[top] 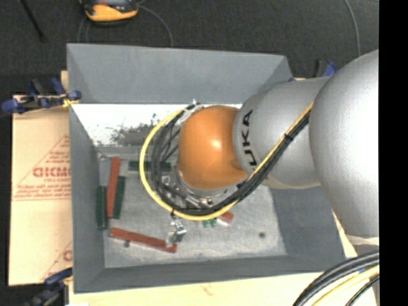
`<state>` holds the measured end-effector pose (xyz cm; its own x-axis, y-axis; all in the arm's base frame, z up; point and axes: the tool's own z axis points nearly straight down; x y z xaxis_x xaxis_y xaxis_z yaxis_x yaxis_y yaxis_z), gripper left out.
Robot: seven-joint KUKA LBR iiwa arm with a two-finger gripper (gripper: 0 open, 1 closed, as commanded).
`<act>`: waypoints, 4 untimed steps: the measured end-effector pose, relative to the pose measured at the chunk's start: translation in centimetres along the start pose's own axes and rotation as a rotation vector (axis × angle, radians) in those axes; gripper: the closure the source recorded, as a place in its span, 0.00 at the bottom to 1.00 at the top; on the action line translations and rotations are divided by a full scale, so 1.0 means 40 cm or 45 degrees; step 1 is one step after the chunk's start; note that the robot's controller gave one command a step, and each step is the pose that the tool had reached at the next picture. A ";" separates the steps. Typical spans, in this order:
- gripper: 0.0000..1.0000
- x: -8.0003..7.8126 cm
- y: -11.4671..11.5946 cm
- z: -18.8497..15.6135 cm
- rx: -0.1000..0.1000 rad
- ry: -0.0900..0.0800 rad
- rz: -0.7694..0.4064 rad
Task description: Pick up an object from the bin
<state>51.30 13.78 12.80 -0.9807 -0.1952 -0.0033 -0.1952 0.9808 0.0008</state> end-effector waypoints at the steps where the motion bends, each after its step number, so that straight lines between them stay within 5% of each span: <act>1: 1.00 0.083 0.065 0.114 0.000 0.002 -0.555; 2: 1.00 0.083 0.065 0.114 0.000 0.002 -0.553; 3: 1.00 0.057 0.086 0.008 0.000 0.013 -0.528; 4: 1.00 -0.001 0.105 -0.058 0.001 -0.012 -0.463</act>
Offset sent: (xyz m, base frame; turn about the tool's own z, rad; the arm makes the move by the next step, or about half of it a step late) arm 0.0000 0.0000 0.0000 0.0000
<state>50.53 17.91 15.14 -0.8473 -0.5310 -0.0127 -0.5310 0.8474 -0.0027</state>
